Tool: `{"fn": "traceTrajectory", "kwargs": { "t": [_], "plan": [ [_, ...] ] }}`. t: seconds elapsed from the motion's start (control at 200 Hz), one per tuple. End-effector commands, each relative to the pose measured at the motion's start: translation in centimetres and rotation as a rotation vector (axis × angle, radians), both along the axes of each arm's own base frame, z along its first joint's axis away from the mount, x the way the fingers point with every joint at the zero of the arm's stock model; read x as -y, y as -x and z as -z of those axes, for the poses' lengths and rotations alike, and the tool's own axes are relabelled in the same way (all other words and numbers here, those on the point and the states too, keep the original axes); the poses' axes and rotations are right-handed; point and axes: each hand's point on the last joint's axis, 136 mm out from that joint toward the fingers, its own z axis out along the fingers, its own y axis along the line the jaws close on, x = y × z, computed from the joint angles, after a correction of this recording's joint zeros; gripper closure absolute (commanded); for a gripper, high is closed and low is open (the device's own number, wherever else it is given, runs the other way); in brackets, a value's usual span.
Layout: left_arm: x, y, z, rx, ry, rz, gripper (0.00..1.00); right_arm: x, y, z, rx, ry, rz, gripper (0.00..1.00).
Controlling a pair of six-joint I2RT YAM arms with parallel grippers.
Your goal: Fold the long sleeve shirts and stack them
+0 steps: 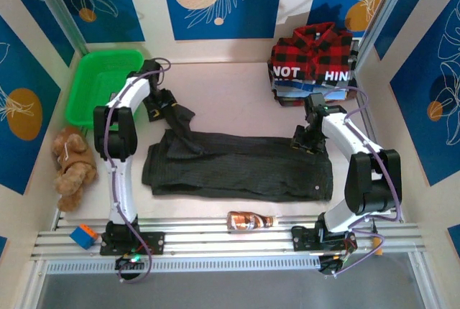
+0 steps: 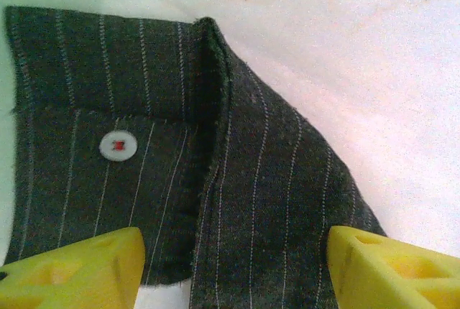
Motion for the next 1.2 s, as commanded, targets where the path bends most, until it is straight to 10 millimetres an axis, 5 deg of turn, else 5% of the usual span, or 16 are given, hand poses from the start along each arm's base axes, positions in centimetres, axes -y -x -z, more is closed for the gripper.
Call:
{"fn": "traceTrajectory", "kwargs": {
  "t": [0.0, 0.22, 0.365, 0.58, 0.75, 0.905, 1.11, 1.195],
  "plan": [
    [1.3, -1.8, -0.8, 0.071, 0.099, -0.030, 0.39, -0.4, 0.0, -1.6, 0.023, 0.000, -0.025, 0.58],
    [2.6, -3.2, -1.8, 0.161, 0.175, 0.002, 0.80, -0.7, -0.1, -2.0, 0.030, -0.007, -0.031, 0.58],
    [4.4, -4.9, -5.6, 0.331, 0.236, 0.099, 0.88, -0.9, 0.0, -1.8, 0.032, -0.012, -0.034, 0.58],
    [7.4, -5.0, -12.5, 0.586, 0.302, 0.249, 0.91, -1.2, -0.1, -1.6, 0.033, -0.022, -0.035, 0.58],
    [9.5, -3.5, -15.8, 0.642, 0.214, 0.371, 0.91, -1.4, -0.1, -1.4, 0.034, -0.029, -0.038, 0.58],
    [11.9, -1.3, -16.3, 0.603, 0.015, 0.501, 0.91, -1.9, -0.2, -1.1, 0.027, -0.048, -0.039, 0.58],
    [12.3, 0.1, -15.0, 0.461, -0.291, 0.579, 0.90, -2.4, -0.3, -1.0, 0.027, -0.063, -0.057, 0.58],
    [14.4, 0.4, -14.3, 0.435, -0.322, 0.641, 0.90, -2.6, -0.3, -0.8, 0.022, -0.070, -0.059, 0.58]
  ]
}}
